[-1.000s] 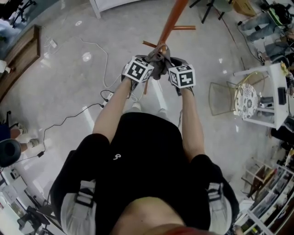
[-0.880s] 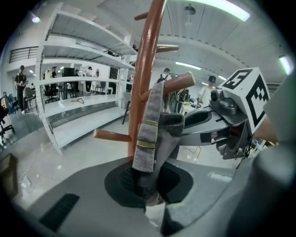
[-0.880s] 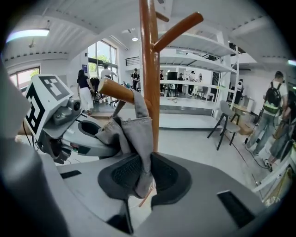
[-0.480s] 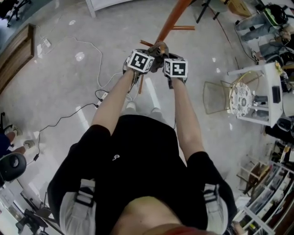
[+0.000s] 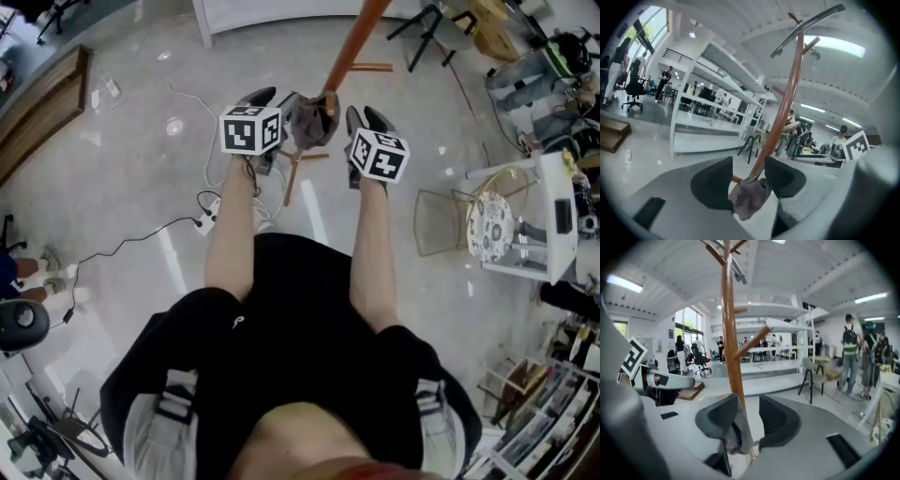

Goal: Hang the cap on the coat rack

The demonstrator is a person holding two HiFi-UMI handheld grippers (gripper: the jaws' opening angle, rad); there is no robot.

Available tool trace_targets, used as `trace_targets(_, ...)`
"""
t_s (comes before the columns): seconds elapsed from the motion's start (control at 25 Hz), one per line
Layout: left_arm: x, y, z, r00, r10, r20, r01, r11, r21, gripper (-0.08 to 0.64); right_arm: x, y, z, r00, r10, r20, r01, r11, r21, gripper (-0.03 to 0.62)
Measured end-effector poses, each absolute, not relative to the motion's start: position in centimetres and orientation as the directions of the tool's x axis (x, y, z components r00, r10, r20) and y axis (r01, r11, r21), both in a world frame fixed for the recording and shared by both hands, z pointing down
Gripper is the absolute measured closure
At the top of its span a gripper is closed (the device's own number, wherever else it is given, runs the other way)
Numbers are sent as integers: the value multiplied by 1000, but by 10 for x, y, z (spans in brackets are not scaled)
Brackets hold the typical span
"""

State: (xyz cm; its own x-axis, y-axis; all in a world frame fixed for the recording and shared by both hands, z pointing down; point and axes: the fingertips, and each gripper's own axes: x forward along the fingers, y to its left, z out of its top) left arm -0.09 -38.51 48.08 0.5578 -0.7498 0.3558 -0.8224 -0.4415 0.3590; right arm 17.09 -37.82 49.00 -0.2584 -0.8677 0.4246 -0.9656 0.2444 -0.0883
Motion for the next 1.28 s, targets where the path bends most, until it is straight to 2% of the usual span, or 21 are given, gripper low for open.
trace_targets(0.12, 9, -380, 429, 530, -809, 254, -837, -452, 309, 399, 167, -380, 417, -309, -919, 246, -950, 309, -41, 506)
trace_targets(0.28, 13, -366, 373, 446, -882, 152, -883, -407, 234, 559, 166, -364, 349, -369, -928, 48, -929, 367, -44, 575)
trace_targets(0.4, 13, -353, 340, 417, -906, 67, -895, -396, 206, 560, 163, -348, 323, -385, -922, -41, -923, 386, -6, 597)
trace_targets(0.56, 15, -337, 320, 366, -930, -5, -914, -361, 185, 560, 187, -338, 321, -279, -959, -48, -958, 274, 88, 598)
trace_targets(0.72, 27, -332, 314, 344, -939, -20, -921, -341, 189, 560, 199, -333, 315, -310, -949, -53, -949, 306, 72, 597)
trace_targets(0.92, 45, -324, 311, 344, -939, -16, -924, -342, 173, 560, 199, -325, 315, -333, -943, -6, -927, 326, 183, 597)
trace_targets(1.28, 79, -312, 329, 329, -944, 10, -933, -324, 158, 560, 218, -315, 328, -398, -917, 18, -903, 395, 169, 597)
